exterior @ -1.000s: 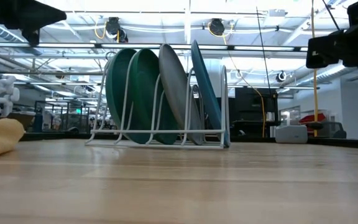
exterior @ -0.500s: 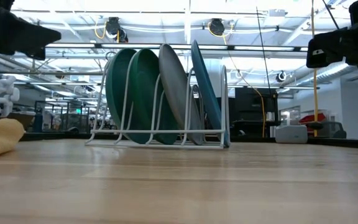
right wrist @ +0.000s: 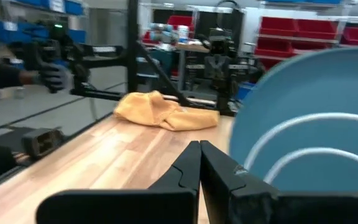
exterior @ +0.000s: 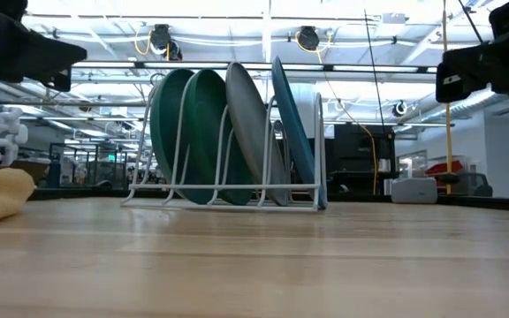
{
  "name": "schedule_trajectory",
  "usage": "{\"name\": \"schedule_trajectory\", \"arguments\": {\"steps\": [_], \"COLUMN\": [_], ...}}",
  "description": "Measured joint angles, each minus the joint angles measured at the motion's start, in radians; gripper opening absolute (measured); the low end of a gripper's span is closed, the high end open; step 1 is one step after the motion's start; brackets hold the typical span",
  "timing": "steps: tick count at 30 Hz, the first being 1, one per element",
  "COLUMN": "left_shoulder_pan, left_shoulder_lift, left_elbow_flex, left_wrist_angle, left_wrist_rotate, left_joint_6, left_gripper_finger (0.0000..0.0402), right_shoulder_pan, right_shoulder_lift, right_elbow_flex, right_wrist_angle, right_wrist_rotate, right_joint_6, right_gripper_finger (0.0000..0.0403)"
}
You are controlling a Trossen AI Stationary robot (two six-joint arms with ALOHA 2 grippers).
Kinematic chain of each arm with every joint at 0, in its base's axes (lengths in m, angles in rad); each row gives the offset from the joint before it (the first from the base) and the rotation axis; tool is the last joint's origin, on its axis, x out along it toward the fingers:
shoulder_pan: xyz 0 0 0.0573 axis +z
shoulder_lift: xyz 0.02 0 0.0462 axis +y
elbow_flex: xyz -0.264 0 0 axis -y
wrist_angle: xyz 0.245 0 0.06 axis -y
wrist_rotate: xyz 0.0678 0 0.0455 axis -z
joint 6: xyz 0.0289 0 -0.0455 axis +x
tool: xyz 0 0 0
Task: Sort dishes
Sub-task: Return to home position
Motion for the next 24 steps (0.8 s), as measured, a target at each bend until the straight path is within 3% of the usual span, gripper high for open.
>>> {"name": "schedule_trajectory", "arguments": {"steps": [7, 11, 14, 24], "left_shoulder_pan": [0.103, 0.147, 0.154, 0.153], "left_shoulder_lift": [0.012, 0.013, 0.013, 0.013], "left_elbow_flex": [-0.001, -0.001, -0.001, -0.002], "left_wrist_angle": [-0.001, -0.012, -0.015, -0.011], "left_wrist_rotate": [-0.036, -0.283, -0.384, -0.392], "left_joint_6": [-0.005, -0.103, -0.25, -0.299], "left_gripper_finger": [0.0, 0.0, 0.0, 0.0], "right_shoulder_pan": [0.002, 0.002, 0.002, 0.002], "right_shoulder_lift": [0.006, 0.006, 0.006, 0.006], "right_elbow_flex": [0.0, 0.0, 0.0, 0.0], "right_wrist_angle": [-0.005, -0.005, -0.005, -0.006], "right_wrist_rotate": [0.022, 0.025, 0.025, 0.026], "right_joint_6": [0.148, 0.163, 0.152, 0.15], "right_gripper_finger": [0.001, 0.001, 0.0008, 0.0009]}}
